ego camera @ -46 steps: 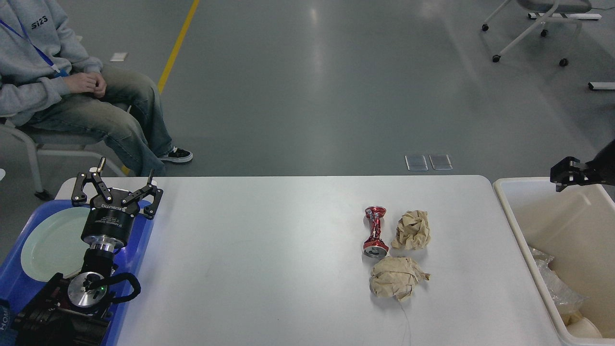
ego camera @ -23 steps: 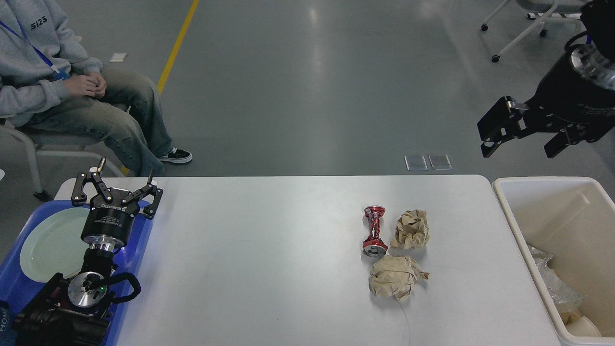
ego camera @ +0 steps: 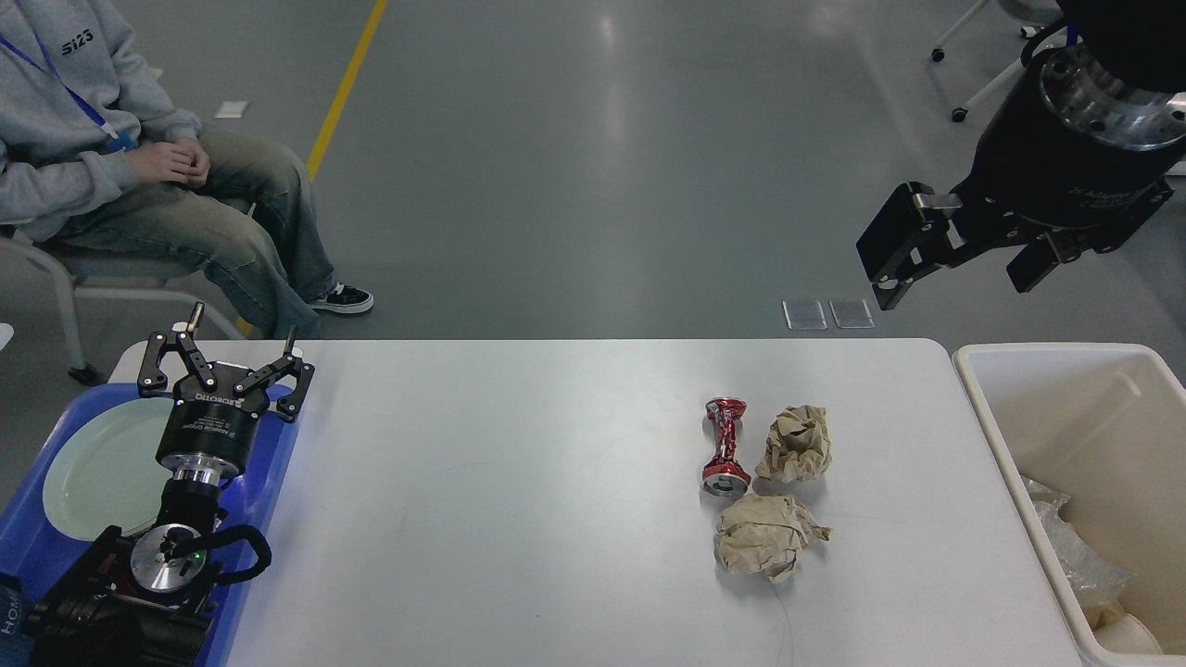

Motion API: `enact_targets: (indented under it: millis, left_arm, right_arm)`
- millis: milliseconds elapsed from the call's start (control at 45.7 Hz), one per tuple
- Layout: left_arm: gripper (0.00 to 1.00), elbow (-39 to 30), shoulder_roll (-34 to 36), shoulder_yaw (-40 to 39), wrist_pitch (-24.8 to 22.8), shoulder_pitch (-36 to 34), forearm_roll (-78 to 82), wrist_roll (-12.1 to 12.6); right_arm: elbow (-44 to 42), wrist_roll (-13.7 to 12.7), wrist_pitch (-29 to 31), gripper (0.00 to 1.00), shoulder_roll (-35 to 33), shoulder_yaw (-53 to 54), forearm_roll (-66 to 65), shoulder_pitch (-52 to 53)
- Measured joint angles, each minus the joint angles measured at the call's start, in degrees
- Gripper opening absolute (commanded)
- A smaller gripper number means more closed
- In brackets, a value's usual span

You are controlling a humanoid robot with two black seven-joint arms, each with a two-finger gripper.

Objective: Tidy desktop
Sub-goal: 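Raise the right gripper and move it over the paper ball, then grasp the farther brown paper ball with the right gripper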

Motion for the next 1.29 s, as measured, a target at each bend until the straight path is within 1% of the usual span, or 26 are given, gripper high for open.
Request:
enact_targets:
  millis: [175, 284, 328, 372, 459, 547, 612, 700, 831, 984, 1137, 1291]
  left_arm:
    - [0.96, 0.0, 0.0, 0.0, 0.0, 0.0, 0.0, 0.0]
    - [0.96, 0.0, 0.0, 0.0, 0.0, 0.0, 0.0, 0.0]
    - [0.96, 0.0, 0.0, 0.0, 0.0, 0.0, 0.0, 0.0]
    - [0.96, 0.0, 0.0, 0.0, 0.0, 0.0, 0.0, 0.0]
    - [0.96, 0.0, 0.0, 0.0, 0.0, 0.0, 0.0, 0.0]
    - [0.96, 0.0, 0.0, 0.0, 0.0, 0.0, 0.0, 0.0]
    - [0.96, 0.0, 0.0, 0.0, 0.0, 0.0, 0.0, 0.0]
    - [0.96, 0.0, 0.0, 0.0, 0.0, 0.0, 0.0, 0.0]
    - [0.96, 0.0, 0.0, 0.0, 0.0, 0.0, 0.0, 0.0]
    - [0.96, 0.0, 0.0, 0.0, 0.0, 0.0, 0.0, 0.0]
    - [0.96, 0.0, 0.0, 0.0, 0.0, 0.0, 0.0, 0.0]
    - [0.96, 0.0, 0.0, 0.0, 0.0, 0.0, 0.0, 0.0]
  right_arm:
    - [0.7, 0.0, 0.0, 1.00, -0.4, -0.4, 1.5, -0.5]
    - [0.1, 0.0, 0.0, 1.00, -1.0, -0.4, 1.7, -7.1]
    - [-0.5, 0.0, -1.4, 1.00, -1.3, -0.2, 1.5, -11.7]
    - [-1.2, 0.0, -5.0, 1.00, -1.6, 0.0, 1.3, -16.1]
    - [-2.5, 0.0, -17.6, 1.00, -2.1, 0.0, 0.9, -26.2]
    - [-4.1, -0.1, -28.7, 1.00, -2.0, 0.0, 0.7, -33.6]
    - [-6.0, -0.1, -34.4, 1.00, -1.8, 0.4, 0.7, -38.1]
    - [-10.1, 0.0, -38.8, 1.00, -1.5, 1.5, 0.8, -43.6]
    - [-19.1, 0.0, -40.8, 1.00, 0.7, 4.9, 1.1, -52.6]
    - [-30.4, 0.0, -41.1, 1.00, 5.4, 9.6, 1.0, -63.0]
    - [-39.5, 0.0, -41.2, 1.00, 10.1, 12.4, 1.1, -70.9]
    - [-43.6, 0.0, -41.4, 1.00, 11.9, 14.6, 1.1, -74.5]
